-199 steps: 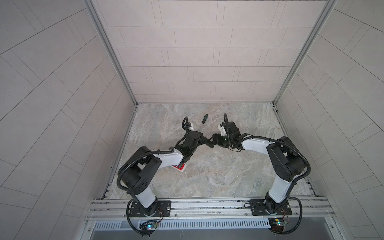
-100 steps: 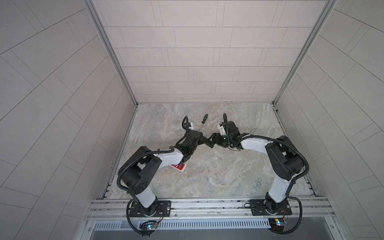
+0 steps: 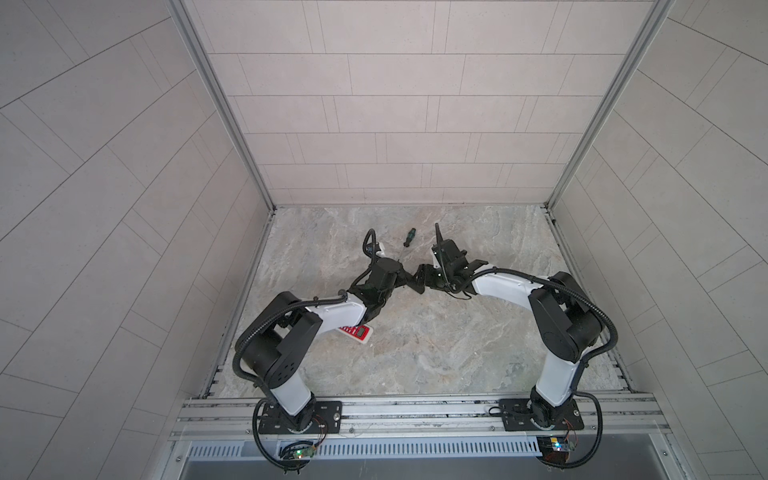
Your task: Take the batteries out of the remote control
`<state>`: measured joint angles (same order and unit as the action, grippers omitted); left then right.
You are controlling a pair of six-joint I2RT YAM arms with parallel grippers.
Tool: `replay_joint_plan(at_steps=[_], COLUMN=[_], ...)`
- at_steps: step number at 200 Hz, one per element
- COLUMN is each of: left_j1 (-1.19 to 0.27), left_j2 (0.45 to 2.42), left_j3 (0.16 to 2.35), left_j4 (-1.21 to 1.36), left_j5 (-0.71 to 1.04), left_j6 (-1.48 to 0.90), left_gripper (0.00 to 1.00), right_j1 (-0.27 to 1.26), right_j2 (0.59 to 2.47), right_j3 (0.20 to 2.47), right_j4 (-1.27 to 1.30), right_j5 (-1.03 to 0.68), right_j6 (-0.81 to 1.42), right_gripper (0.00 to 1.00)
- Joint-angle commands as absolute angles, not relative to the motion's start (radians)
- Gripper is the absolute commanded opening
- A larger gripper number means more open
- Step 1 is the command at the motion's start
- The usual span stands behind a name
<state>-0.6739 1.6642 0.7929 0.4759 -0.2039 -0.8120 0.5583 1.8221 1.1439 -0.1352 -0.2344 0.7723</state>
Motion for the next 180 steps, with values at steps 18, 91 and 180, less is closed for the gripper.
replay_joint_plan(at_steps=[18,91,180], left_j1=[-0.697,-0.697,-0.696], left_j2=[1.664,1.635,1.628], left_j3=[0.792,0.778,0.773], left_j4=[0.348,0.304,0.262], left_j5=[-0.164,-0.234,-0.293], left_j6=[-0.761,-0.756,-0.757], left_gripper=[0.0,0.0,0.0], right_j1=[0.62,0.623,0.598], right_j2=[1.86,1.807,1.703], right_j3=[1.176,1.18,1.12], right_j4=[-0.322,-0.413,-0.406], right_j5=[-0.112,0.007,0.009], right_j6=[0.77,0.747,0.715], right_gripper=[0.69,0.65,0.65])
